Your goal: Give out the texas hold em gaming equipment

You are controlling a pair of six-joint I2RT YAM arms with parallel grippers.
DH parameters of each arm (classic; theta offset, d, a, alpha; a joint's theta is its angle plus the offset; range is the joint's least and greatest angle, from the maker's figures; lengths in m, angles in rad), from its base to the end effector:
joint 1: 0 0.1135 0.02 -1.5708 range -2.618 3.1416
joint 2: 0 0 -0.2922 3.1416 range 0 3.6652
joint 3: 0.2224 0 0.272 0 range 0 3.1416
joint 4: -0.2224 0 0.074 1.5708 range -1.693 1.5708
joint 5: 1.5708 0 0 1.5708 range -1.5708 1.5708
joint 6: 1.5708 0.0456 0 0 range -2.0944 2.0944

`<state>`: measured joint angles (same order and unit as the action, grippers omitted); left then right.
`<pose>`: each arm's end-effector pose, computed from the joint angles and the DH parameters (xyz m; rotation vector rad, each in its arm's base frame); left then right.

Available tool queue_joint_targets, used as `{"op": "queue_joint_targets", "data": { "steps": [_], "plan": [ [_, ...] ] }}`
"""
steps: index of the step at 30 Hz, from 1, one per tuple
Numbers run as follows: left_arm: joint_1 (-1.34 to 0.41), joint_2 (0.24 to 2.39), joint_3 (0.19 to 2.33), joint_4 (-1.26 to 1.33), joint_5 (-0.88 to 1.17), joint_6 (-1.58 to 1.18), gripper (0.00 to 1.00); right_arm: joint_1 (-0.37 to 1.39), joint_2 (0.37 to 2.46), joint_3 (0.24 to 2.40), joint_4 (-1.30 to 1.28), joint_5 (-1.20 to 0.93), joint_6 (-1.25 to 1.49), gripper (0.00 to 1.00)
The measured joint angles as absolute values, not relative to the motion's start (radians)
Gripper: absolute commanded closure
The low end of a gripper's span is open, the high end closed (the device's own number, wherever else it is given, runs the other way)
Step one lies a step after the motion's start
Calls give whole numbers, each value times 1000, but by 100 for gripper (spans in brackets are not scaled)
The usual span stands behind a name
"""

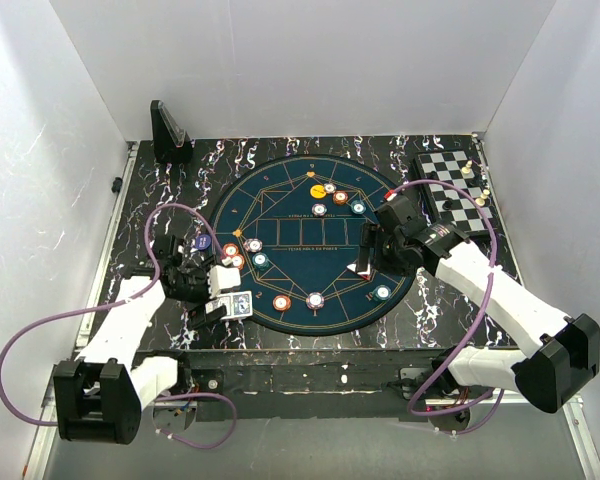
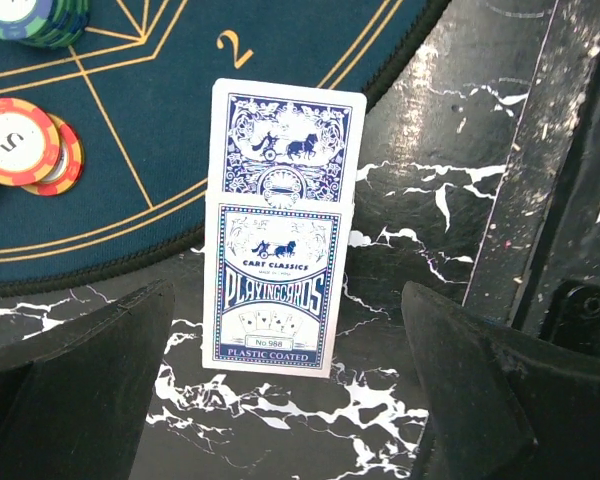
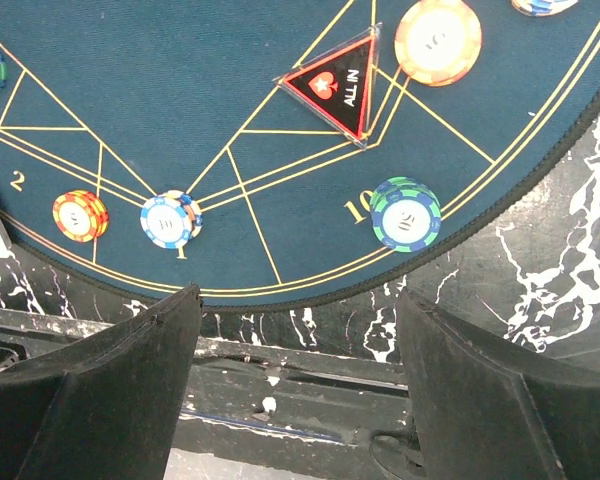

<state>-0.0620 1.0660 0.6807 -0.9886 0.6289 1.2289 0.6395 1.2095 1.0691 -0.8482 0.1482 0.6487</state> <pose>0.1668 -0.0372 0.2164 1.6182 2.0110 -0.5599 0.2073 0.1458 0.3096 0.0691 2.5722 0.3101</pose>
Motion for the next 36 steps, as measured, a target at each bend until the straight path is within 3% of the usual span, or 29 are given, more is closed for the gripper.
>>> {"op": "queue_joint_targets", "data": {
  "steps": [18, 36],
  "plan": [
    [-80, 1177, 610, -800, 599, 1342, 2, 662, 1195, 1066, -772, 82, 628, 13],
    [-123, 1254, 658, -838, 566, 1354, 2, 662, 1195, 1066, -759, 74, 623, 13]
  ]
}}
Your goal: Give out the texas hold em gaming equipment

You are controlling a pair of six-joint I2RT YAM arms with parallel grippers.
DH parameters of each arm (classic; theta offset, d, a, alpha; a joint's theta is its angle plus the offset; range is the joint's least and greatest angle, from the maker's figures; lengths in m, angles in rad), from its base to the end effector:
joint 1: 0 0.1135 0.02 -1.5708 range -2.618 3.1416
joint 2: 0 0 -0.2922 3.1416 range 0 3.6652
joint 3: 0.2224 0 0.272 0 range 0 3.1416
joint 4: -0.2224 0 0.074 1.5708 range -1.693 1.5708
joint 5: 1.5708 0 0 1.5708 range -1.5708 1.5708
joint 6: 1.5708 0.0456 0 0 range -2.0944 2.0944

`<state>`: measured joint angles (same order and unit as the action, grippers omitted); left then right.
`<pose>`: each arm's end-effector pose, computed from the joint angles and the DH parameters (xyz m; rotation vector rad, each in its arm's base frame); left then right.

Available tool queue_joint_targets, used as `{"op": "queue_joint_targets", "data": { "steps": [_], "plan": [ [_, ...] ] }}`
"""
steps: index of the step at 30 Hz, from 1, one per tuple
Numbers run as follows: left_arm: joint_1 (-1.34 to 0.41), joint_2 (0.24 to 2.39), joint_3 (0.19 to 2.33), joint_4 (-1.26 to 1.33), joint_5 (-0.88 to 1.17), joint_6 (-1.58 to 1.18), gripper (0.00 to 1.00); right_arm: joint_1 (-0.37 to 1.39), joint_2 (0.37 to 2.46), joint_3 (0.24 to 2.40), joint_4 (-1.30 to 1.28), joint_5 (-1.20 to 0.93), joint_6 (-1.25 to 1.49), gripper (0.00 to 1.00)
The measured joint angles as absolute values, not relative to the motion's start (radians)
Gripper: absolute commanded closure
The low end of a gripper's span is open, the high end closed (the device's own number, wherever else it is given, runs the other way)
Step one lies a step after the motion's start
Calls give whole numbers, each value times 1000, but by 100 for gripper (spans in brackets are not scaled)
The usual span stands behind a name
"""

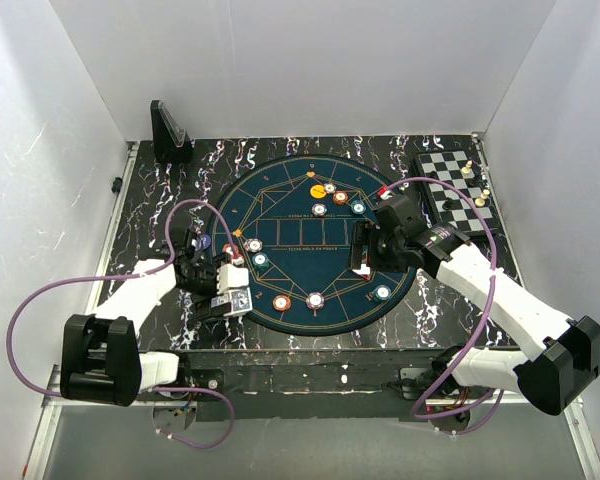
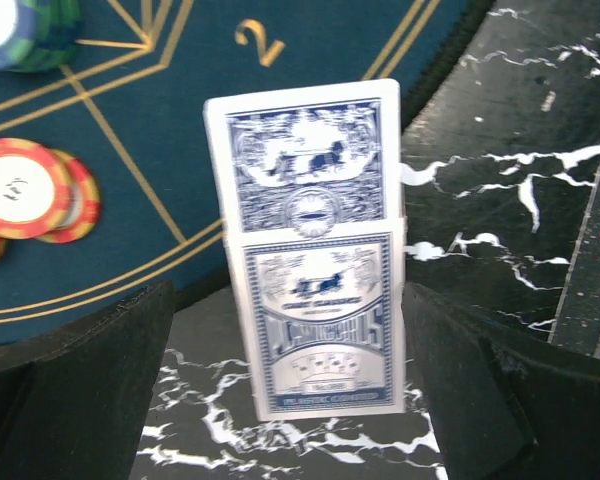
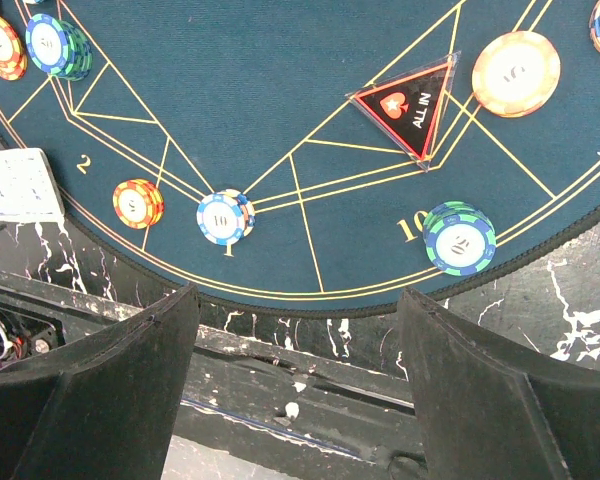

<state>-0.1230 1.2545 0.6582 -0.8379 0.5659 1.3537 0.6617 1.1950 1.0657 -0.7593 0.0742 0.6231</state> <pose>0.1931 -0.0485 0.1804 1.8278 1.9299 -0.5260 0.2063 0.1564 0.3179 -0.0154 2.5143 0.4600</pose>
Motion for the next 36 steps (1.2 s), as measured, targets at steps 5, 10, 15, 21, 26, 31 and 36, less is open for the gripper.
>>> {"op": "queue_joint_targets", "data": {
  "steps": [5, 10, 15, 21, 26, 31, 36],
  "plan": [
    [-123, 1252, 708, -837, 569, 1341, 2, 662, 1195, 1066, -760, 74, 623, 13],
    [-123, 1248, 707, -863, 568, 1354, 2, 662, 1193, 1066, -762, 75, 623, 13],
    [-123, 1253, 698, -872, 566, 1357, 2, 662, 1191, 1066, -763, 75, 622, 13],
    [-123, 1272, 698, -872, 566, 1349, 2, 662, 1191, 1066, -764, 75, 620, 13],
    [-125, 1280, 693, -874, 566, 1349, 2, 662, 1191, 1066, -764, 75, 620, 13],
    [-133, 1283, 665, -878, 564, 1357, 2, 662, 1191, 1066, -764, 75, 620, 13],
    [-137, 1277, 624, -856, 551, 1352, 2, 662, 1191, 1066, -764, 75, 621, 13]
  ]
}}
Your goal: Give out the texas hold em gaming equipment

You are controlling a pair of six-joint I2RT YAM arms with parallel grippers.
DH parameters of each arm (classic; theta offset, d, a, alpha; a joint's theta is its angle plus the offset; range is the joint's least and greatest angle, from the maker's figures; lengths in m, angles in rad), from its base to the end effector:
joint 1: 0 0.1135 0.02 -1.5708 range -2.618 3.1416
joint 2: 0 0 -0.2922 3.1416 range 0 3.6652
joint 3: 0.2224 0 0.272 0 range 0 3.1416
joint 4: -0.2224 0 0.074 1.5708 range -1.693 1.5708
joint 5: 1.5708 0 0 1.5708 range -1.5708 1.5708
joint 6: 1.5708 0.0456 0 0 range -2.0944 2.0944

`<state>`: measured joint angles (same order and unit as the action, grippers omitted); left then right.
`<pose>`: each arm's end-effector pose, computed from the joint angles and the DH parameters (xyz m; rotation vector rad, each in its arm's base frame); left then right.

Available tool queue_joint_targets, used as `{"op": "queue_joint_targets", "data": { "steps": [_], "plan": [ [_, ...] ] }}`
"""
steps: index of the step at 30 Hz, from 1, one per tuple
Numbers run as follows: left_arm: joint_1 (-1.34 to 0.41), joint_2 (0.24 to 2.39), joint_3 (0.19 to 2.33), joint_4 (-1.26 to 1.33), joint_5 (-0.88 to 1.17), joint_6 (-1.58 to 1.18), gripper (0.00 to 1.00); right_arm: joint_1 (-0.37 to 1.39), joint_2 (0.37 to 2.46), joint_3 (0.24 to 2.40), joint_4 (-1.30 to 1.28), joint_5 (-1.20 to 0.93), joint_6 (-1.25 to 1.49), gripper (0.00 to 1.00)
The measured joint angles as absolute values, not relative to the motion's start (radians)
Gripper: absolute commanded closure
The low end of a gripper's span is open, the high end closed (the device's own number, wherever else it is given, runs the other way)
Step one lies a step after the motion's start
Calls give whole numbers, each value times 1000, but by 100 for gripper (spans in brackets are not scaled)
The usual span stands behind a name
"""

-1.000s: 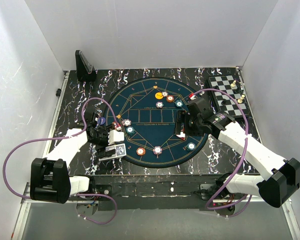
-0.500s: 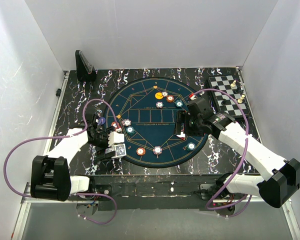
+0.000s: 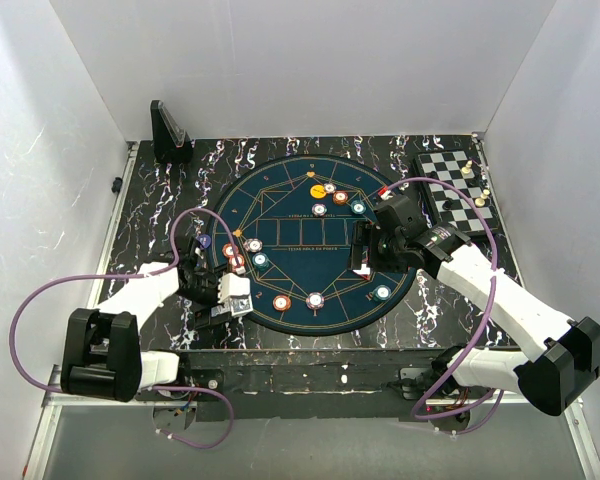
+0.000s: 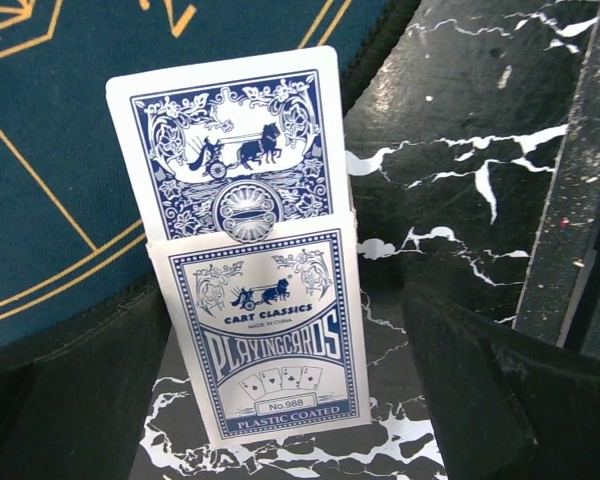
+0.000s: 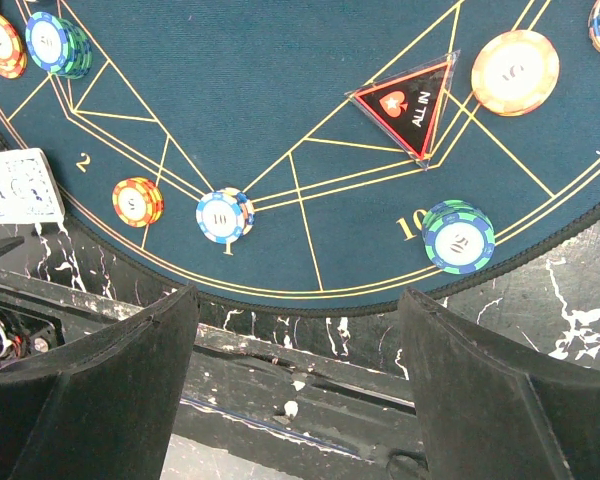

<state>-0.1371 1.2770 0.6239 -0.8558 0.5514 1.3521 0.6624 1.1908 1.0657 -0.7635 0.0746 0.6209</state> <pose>0.1845 -0.0496 0.1670 1.8595 1.9826 -0.5834 0.2053 0.1558 0.3185 -0.0188 2.5140 0.4589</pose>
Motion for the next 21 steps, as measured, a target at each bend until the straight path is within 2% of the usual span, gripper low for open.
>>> {"op": "queue_joint_targets", "data": {
  "steps": [8, 10, 15, 17, 21],
  "plan": [
    [-140, 1292, 612, -788, 512, 1306, 2, 662, 1191, 1065, -763, 74, 621, 15],
    [-140, 1293, 612, -776, 508, 1292, 11, 662, 1191, 1064, -762, 72, 621, 17],
    [-140, 1304, 616, -739, 506, 1242, 43, 662, 1190, 1052, -758, 59, 622, 20],
    [-140, 1306, 618, -733, 505, 1222, 47, 662, 1190, 1048, -758, 45, 623, 20],
    [-140, 1298, 623, -744, 505, 1202, 46, 662, 1190, 1046, -743, 9, 623, 20]
  ]
}}
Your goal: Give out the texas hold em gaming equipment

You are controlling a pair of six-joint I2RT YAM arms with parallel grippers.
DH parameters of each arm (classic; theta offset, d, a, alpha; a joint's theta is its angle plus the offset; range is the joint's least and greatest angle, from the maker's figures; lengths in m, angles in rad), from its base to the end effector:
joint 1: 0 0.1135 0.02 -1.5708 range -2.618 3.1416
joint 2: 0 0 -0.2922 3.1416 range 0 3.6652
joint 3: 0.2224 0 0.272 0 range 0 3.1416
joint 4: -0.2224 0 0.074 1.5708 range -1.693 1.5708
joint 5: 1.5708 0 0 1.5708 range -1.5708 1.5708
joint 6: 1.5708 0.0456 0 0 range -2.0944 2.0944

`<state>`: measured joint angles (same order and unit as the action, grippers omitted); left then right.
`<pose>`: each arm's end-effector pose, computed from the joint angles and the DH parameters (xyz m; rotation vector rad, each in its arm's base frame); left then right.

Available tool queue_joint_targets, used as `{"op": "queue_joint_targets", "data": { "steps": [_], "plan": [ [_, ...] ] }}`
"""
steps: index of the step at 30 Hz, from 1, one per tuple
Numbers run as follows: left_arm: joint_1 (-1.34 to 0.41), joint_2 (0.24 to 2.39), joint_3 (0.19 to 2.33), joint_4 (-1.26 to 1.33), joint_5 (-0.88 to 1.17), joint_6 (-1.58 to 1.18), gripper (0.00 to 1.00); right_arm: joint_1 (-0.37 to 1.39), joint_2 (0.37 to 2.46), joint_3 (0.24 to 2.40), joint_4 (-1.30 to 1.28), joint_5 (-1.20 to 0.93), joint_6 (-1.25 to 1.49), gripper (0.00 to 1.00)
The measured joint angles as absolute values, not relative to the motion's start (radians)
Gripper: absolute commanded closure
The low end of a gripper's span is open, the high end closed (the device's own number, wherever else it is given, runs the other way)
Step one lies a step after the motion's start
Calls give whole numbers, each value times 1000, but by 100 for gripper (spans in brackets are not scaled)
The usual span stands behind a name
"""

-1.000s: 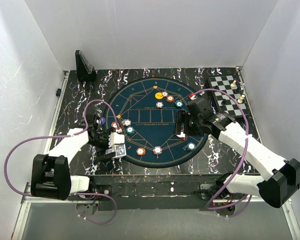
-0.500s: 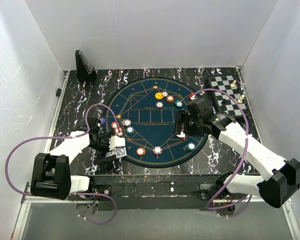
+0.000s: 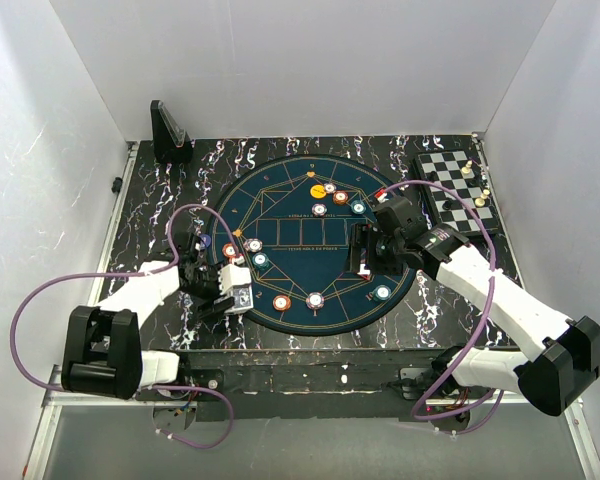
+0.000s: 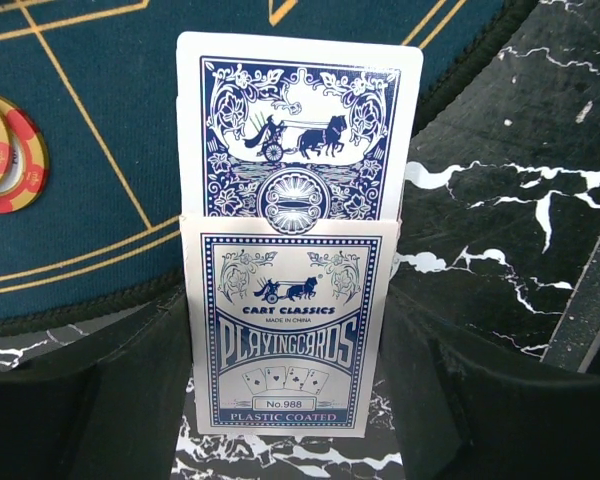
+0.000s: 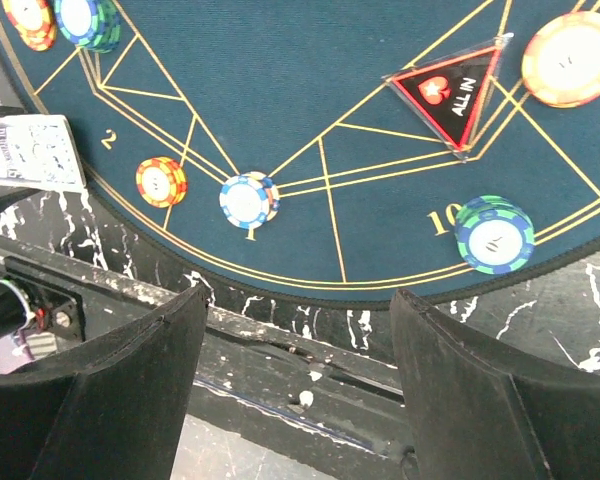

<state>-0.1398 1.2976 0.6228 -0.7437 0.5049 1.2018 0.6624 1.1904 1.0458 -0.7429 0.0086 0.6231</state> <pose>0.1980 -0.0501 0.1634 1.7289 2.0927 -0.4988 0.2038 0.1585 0.3132 -0.0460 2.5379 0.5323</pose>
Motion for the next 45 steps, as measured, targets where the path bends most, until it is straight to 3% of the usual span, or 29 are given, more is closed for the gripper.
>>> {"op": "queue_joint_targets", "data": {
  "steps": [10, 19, 27, 39, 45],
  "plan": [
    [-142, 1170, 870, -955, 577, 1148, 55, 675, 1204, 1031, -612, -187, 642, 12],
    [-181, 1286, 1299, -1181, 701, 1026, 81, 677, 1238, 1031, -307, -430, 788, 9],
    [-280, 1383, 1443, -1251, 711, 943, 82, 712, 1310, 1044, -69, -522, 901, 8],
    [-395, 1419, 1481, -1265, 613, 899, 83, 759, 1410, 1137, -25, -546, 918, 7],
    [-401, 1449, 1546, -1262, 587, 882, 83, 768, 1463, 1145, -27, -545, 919, 13]
  ]
}}
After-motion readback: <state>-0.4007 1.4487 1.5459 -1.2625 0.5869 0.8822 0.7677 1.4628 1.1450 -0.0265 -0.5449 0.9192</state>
